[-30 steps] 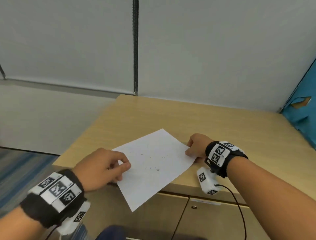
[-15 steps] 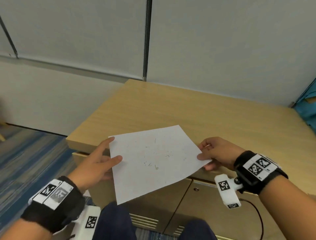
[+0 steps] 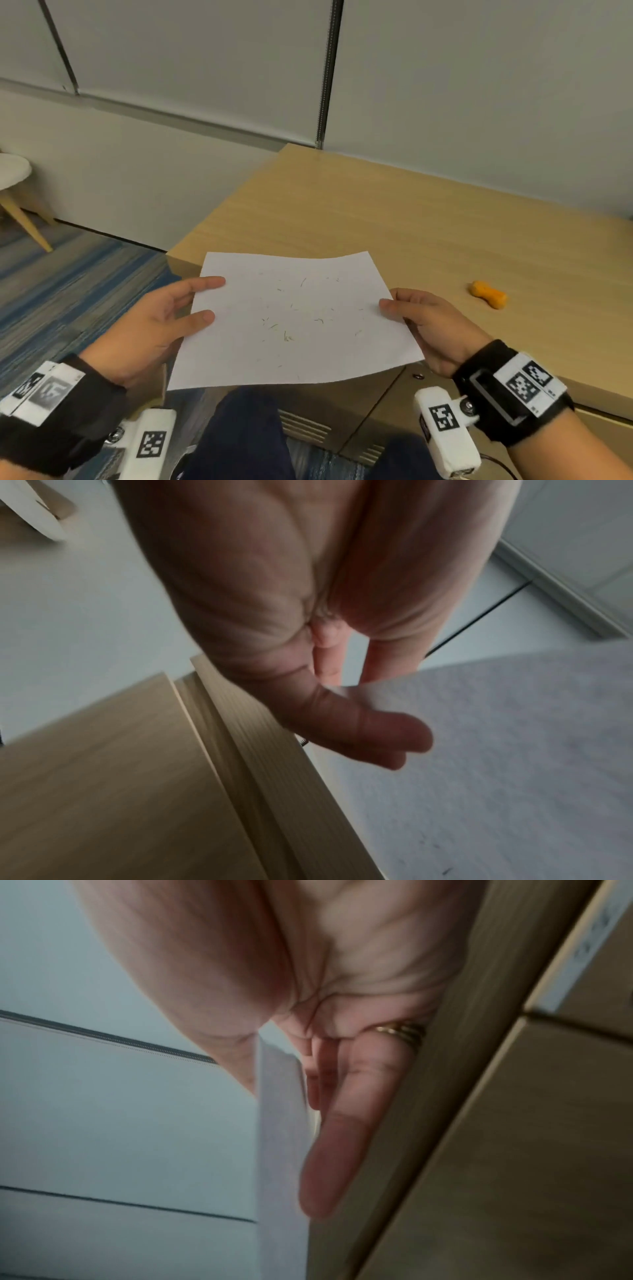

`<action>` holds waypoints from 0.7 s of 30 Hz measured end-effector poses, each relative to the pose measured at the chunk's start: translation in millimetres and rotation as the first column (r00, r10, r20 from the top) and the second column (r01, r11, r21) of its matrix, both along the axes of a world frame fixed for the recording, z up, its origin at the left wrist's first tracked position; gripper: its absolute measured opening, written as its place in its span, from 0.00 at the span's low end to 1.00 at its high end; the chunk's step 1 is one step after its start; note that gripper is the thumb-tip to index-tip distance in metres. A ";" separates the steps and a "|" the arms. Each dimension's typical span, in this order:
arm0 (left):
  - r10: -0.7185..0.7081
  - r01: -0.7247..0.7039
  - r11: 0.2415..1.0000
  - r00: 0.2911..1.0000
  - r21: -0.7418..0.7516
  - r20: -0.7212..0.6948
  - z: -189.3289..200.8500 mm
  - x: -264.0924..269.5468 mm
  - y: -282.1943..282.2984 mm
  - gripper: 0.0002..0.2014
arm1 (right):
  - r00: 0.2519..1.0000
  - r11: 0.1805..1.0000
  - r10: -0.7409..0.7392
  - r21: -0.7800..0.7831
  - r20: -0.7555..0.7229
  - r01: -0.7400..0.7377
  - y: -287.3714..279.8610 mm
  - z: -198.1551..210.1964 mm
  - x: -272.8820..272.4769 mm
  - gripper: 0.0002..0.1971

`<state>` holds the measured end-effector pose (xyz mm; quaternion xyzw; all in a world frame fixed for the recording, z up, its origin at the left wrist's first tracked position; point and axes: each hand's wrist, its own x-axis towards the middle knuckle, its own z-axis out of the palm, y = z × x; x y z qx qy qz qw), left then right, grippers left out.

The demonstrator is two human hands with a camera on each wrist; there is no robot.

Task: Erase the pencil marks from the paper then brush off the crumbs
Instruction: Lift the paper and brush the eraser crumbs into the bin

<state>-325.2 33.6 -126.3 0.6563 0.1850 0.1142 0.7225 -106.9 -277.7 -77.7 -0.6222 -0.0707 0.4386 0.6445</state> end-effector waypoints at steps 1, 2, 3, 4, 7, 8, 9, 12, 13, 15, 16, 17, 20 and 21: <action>0.002 -0.002 1.000 1.000 -0.014 -0.005 -0.4 -12.4 6.4 0.39 | 1.000 0.999 0.025 0.025 -0.017 -0.025 10.6 -4.0 -6.5 0.14; 0.008 -0.008 0.999 1.000 -0.039 -0.005 -1.7 -25.8 13.2 0.33 | 0.998 0.998 0.057 0.040 -0.022 -0.057 21.9 -8.1 -13.2 0.16; 0.027 -0.027 0.998 1.000 -0.060 -0.004 -4.5 -39.6 20.3 0.28 | 0.996 0.995 0.091 0.053 -0.024 -0.090 33.0 -12.7 -19.4 0.17; 0.049 -0.050 0.996 0.999 -0.072 -0.012 -7.4 -54.3 25.9 0.23 | 0.991 0.989 0.129 0.072 -0.029 -0.126 43.8 -17.3 -25.8 0.18; 0.130 -0.133 0.989 0.990 -0.062 -0.057 -17.3 -101.0 43.1 0.23 | 0.960 0.958 0.264 0.138 -0.093 -0.250 78.6 -32.9 -45.5 0.19; 0.147 -0.150 0.988 0.987 -0.045 -0.072 -22.5 -116.3 49.5 0.22 | 0.945 0.946 0.307 0.147 -0.115 -0.289 91.3 -40.3 -51.6 0.20; 0.159 -0.163 0.986 0.983 -0.038 -0.088 -28.0 -132.6 56.2 0.23 | 0.927 0.932 0.351 0.144 -0.131 -0.332 104.4 -48.4 -58.6 0.21; 0.170 -0.173 0.985 0.972 0.000 -0.160 -55.2 -174.8 80.2 0.25 | 0.885 0.907 0.421 0.101 -0.201 -0.409 142.6 -83.7 -82.0 0.26; 0.171 -0.171 0.985 0.965 0.017 -0.198 -68.3 -184.4 88.0 0.25 | 0.874 0.905 0.424 0.086 -0.238 -0.416 154.0 -97.7 -89.3 0.26; 0.165 -0.174 0.985 0.947 -0.008 -0.274 -102.1 -200.0 102.5 0.22 | 0.857 0.905 0.413 0.040 -0.308 -0.422 173.1 -127.2 -103.5 0.21; 0.164 -0.183 0.983 0.937 -0.033 -0.307 -122.2 -206.2 108.9 0.19 | 0.856 0.904 0.402 -0.005 -0.326 -0.427 182.0 -141.9 -108.4 0.19; 0.173 -0.195 0.980 0.926 -0.034 -0.336 -141.9 -209.9 116.0 0.16 | 0.863 0.904 0.383 -0.056 -0.330 -0.423 190.5 -156.1 -112.3 0.17; 0.221 -0.219 0.974 0.872 0.056 -0.438 -200.6 -210.8 133.0 0.20 | 0.889 0.892 0.342 -0.194 -0.302 -0.409 213.3 -199.8 -120.4 0.15; 0.223 -0.205 0.975 0.856 0.089 -0.467 -221.0 -209.7 140.7 0.24 | 0.898 0.890 0.332 -0.219 -0.289 -0.399 221.9 -211.4 -122.8 0.15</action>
